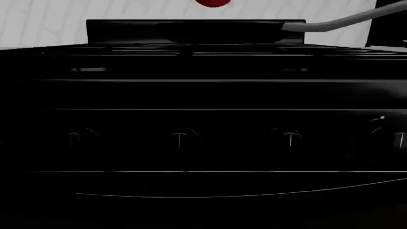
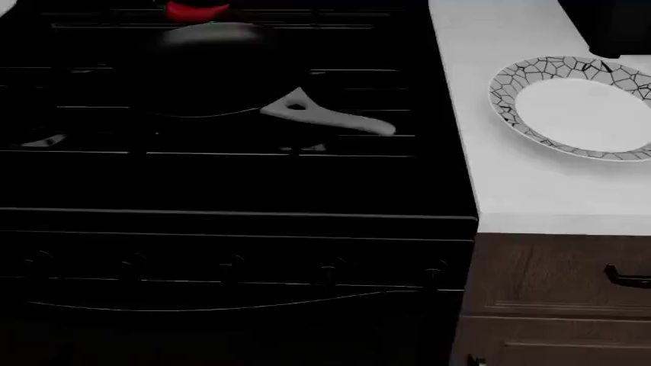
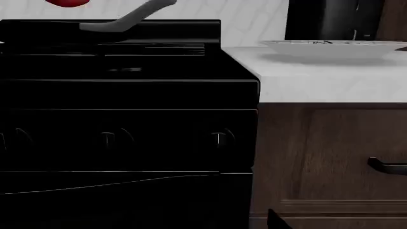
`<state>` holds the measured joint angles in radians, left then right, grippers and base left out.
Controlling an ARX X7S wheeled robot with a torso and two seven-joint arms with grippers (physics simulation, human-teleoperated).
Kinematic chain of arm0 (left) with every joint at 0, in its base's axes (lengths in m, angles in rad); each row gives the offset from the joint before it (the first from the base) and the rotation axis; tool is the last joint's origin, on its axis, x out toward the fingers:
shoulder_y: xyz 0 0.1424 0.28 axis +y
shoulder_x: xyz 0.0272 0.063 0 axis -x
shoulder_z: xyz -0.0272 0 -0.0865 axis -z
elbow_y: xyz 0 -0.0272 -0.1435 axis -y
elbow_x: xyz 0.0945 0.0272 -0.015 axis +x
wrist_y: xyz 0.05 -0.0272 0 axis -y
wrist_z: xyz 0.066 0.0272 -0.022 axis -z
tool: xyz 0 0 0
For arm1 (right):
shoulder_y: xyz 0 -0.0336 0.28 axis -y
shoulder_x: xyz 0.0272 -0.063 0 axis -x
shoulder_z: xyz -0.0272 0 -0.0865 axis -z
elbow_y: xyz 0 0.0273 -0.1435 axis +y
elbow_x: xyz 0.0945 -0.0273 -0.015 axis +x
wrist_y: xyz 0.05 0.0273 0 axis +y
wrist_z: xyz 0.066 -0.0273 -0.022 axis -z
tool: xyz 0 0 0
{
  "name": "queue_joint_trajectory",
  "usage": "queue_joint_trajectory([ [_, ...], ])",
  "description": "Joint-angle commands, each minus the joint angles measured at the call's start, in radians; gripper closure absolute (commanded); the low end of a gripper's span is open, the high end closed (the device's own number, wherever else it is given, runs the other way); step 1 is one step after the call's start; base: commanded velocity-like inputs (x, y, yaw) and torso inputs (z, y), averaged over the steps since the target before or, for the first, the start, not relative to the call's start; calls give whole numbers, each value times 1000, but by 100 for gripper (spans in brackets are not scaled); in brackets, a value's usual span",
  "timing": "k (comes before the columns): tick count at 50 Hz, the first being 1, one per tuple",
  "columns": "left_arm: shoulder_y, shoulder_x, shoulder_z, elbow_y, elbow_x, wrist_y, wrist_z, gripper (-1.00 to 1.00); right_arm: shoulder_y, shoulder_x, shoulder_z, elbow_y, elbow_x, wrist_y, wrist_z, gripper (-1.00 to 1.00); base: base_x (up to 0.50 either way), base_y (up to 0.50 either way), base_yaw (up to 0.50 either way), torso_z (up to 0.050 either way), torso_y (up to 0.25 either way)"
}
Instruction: Pick the chili pepper from the pan and place it on the plate.
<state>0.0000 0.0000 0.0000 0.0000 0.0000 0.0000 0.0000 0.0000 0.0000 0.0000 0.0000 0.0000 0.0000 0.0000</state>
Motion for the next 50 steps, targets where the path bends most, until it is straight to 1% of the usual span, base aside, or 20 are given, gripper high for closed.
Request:
queue_joint_trajectory([
  [1,-5,-26,32,-16,-20,12,-32,-100,8,41,-52,22,0,-17,52,-100,0,0,0,0,0],
  [2,-1,-31,35,2,-30,-1,-36,-100,0,44,-55,-3,46,2,54,-100,0,0,0,0,0],
  [17,-4,-60,70,-3,-61,-1,-70,-100,-4,70,-86,4,68,-7,77,-100,0,0,0,0,0],
  [18,-9,-16,19,-150,26,81,-18,-100,61,11,-22,143,-55,34,58,-100,0,0,0,0,0],
  [19,-10,-18,18,-59,-23,58,2,-100,52,12,-24,75,-20,40,53,-100,0,0,0,0,0],
  [28,-9,-44,43,-51,-55,46,-29,-100,70,42,-46,77,6,57,95,-100,0,0,0,0,0],
  [29,-10,-46,44,-45,-62,38,-29,-100,71,44,-51,86,1,50,102,-100,0,0,0,0,0],
  [31,-23,-56,46,-2,-61,-16,-38,-100,87,47,-37,48,15,100,116,-100,0,0,0,0,0],
  [32,-34,-62,43,26,-64,-57,-43,-100,103,49,-27,25,32,148,117,-100,0,0,0,0,0],
  [33,-51,-67,31,94,-60,-121,-67,-100,130,54,-21,-12,12,203,147,-100,0,0,0,0,0],
  [34,-65,-78,26,155,-72,-185,-64,-100,149,63,-18,-70,25,267,138,-100,0,0,0,0,0],
  [36,-110,-104,12,313,-81,-335,-72,-100,206,87,-6,-235,42,407,131,-100,0,0,0,0,0],
  [37,-154,-132,15,426,-77,-448,-68,-100,263,102,10,-351,62,511,124,-100,0,0,0,0,0],
  [38,-179,-137,14,469,-57,-513,-93,-100,288,117,-1,-398,43,551,131,-100,0,0,0,0,0],
  [40,-272,-160,-30,630,-105,-684,-76,-100,398,148,-20,-567,26,721,132,-100,0,0,0,0,0],
  [42,-343,-176,-36,717,-99,-823,-97,-100,468,153,-12,-639,48,835,120,-100,0,0,0,0,0],
  [44,-483,-198,-64,843,-135,-1061,-90,-100,582,184,-38,-750,32,964,119,-100,0,0,0,0,0],
  [47,-612,-203,-87,928,-160,-1228,-91,-100,685,211,-68,-852,20,1082,116,-100,0,0,0,0,0],
  [49,-771,-217,-98,998,-222,-1429,-37,-100,829,205,-44,-917,49,1264,87,-100,0,0,0,0,0],
  [50,-794,-232,-77,1010,-215,-1448,-54,-100,856,206,-43,-933,53,1296,82,-100,0,0,0,0,0],
])
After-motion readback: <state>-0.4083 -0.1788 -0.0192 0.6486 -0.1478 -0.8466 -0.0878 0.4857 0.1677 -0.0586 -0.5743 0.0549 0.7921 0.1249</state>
